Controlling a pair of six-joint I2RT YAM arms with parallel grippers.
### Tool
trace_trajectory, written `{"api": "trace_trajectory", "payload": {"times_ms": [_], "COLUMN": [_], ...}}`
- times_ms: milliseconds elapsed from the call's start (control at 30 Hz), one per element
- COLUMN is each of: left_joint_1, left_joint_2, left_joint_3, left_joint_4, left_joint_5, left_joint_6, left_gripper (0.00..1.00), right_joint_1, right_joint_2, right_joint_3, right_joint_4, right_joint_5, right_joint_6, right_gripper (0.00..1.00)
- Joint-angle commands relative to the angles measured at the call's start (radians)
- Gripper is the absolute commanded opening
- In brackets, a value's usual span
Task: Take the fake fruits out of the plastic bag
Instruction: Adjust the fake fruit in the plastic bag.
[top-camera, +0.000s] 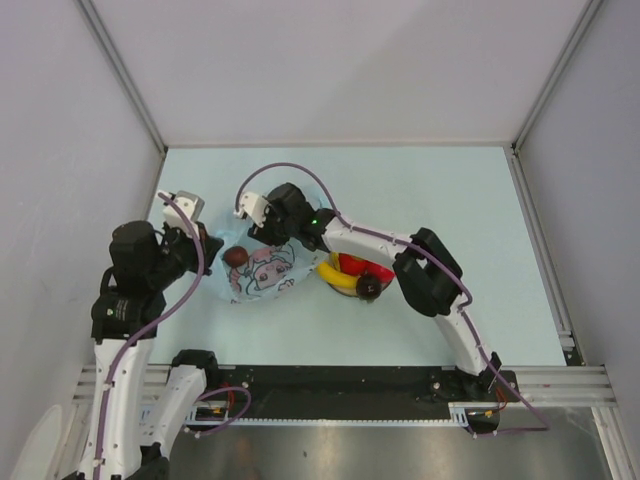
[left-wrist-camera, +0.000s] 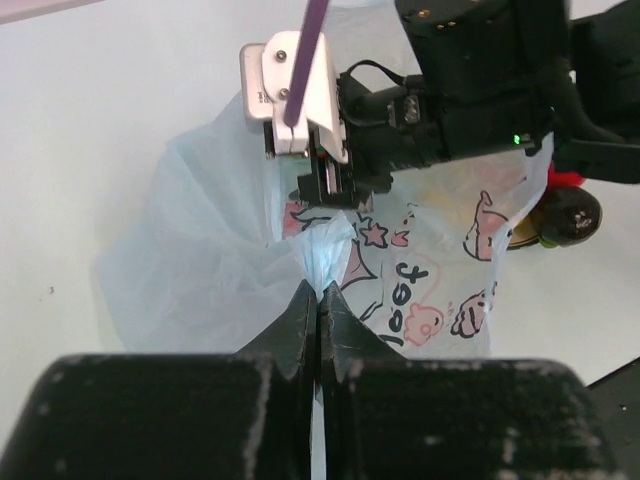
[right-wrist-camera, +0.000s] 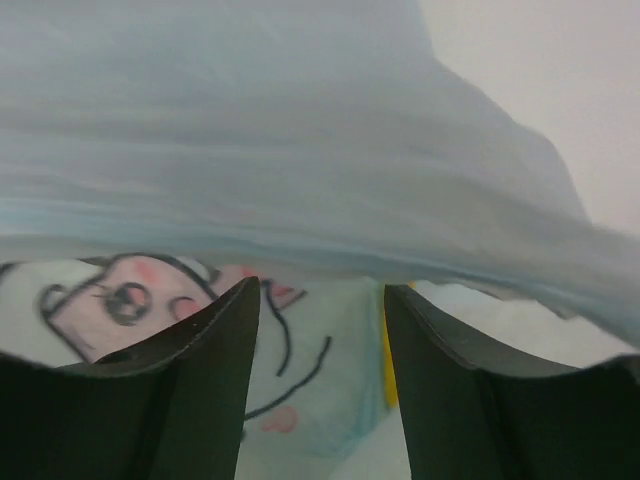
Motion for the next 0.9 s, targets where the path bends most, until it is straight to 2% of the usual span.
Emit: {"api": "trace_trajectory", "payload": {"times_ms": [0, 100, 333, 433, 467, 767, 867], "left_joint_1": [0.007, 0.007, 0.007, 0.006, 0.006, 0.007, 0.007], "left_joint_2": [0.011, 0.019, 0.025, 0.022, 0.016, 0.002, 0.007], "left_joint_3": [-0.003, 0.01, 0.013, 0.022, 0.023, 0.034, 0.039], "left_joint_4": [0.064, 0.064, 0.047, 0.027, 0.023, -0.011, -0.006], "left_joint_5": [0.024, 0.022, 0.023, -0.007, -0.016, -0.036, -0.037], "left_joint_6": [-0.041, -0.045, -0.045, -0.029, -0.026, -0.013, -0.015], "left_gripper": [0.0, 0.0, 0.0, 0.0, 0.0, 0.0, 0.0], "right_joint_1": [0.021, 0.01, -0.039, -0.054, -0.056, -0.067, -0.065], "right_joint_2": [-0.076, -0.01, 0.108, 0.138, 0.143, 0.209, 0.261], "right_joint_3": [-0.002, 0.046, 0.136, 0.162, 0.172, 0.23, 0.288], "right_joint_4": [0.042, 0.023, 0.068, 0.086, 0.094, 0.071, 0.042], "right_joint_5": [-0.138, -0.114, -0.026, -0.008, 0.007, 0.087, 0.151], "right_joint_6": [0.007, 0.03, -0.013, -0.034, -0.054, -0.14, -0.169], "right_gripper": [0.49, 0.44, 0.47, 0.52, 0.57, 0.84, 0.87]}}
